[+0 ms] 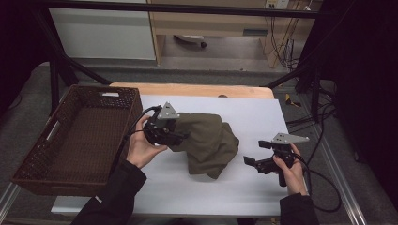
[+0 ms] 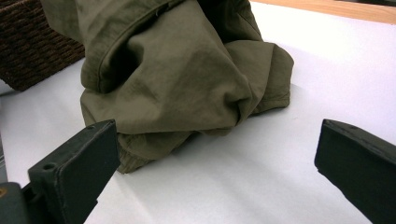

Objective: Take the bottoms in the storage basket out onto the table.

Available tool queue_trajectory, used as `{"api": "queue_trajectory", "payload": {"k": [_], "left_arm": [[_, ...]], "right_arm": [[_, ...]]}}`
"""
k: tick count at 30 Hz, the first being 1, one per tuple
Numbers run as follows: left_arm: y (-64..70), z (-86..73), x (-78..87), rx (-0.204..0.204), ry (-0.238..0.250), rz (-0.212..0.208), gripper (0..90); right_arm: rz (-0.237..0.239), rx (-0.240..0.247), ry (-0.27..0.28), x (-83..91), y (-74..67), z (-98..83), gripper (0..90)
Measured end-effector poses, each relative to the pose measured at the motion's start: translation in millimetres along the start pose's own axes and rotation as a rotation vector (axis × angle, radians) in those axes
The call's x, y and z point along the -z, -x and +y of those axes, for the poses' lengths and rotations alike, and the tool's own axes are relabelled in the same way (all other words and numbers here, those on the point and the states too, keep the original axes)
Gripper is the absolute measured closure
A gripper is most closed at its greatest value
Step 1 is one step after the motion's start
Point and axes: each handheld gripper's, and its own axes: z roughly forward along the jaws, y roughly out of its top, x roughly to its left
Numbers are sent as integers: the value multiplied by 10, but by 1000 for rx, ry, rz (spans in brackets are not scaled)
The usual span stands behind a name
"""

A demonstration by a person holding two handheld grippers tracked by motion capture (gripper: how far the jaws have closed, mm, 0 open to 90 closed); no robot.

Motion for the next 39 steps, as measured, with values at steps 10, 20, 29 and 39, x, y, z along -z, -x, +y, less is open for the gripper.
{"api": "queue_trajectory", "payload": {"k": [10,20,29,39], "left_arm": [[-111,69,209,42,34,-12,283],[-136,149,263,67,38,-10,61],[-149,195,368,67,49,14,2],[-127,60,377,71,59,-23,3]], "right_arm": [[0,-2,1,4,-1,0,7],[1,1,2,2,0,0,7],[2,-1,6,6,-1,1,7],[0,1,7,7,1,1,7]]}}
